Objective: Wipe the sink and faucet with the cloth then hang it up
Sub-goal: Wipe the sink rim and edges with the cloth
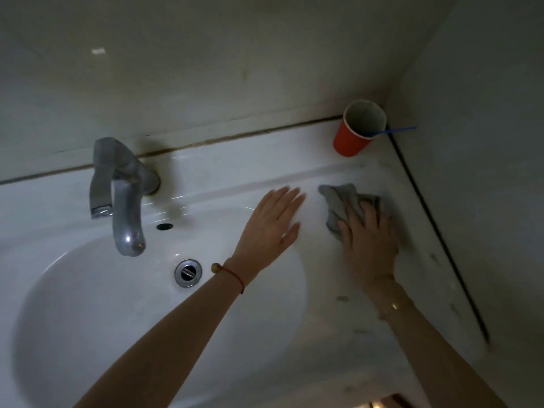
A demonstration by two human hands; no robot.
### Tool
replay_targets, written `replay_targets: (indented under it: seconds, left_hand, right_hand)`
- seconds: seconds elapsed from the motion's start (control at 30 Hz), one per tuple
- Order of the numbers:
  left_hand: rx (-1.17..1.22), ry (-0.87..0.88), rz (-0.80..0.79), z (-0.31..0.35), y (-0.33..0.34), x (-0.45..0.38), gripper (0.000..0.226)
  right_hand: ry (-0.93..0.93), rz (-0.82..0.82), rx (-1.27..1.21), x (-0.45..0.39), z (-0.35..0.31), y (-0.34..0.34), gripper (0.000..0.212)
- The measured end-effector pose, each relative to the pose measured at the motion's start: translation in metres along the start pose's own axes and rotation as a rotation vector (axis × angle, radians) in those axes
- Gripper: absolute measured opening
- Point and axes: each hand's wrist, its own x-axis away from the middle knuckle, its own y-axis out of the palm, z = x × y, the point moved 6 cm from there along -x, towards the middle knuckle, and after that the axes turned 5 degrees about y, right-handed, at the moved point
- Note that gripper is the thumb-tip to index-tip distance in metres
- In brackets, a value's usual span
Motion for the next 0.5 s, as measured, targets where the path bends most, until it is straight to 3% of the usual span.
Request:
replay_targets:
  seconds: [0.13, 0.33, 0.5]
  left_hand:
    - [-0.010, -0.064, -0.067, 0.004, 0.019, 0.003, 0.052]
    - [0.026, -0.055, -0.075, 0.000, 0.022, 0.005, 0.054]
    - [0.046, -0.063, -0.066, 0.001, 0.021, 0.005, 0.054]
  right_hand:
    - [0.114, -0.088, -0.021, -0.028, -0.009, 0.011, 0.050]
    - [-0.050, -0.078, -0.086, 0.059, 0.006, -0.012, 0.047]
    - [0.026, -0.105, 0.051, -0.023, 0.012, 0.015, 0.054]
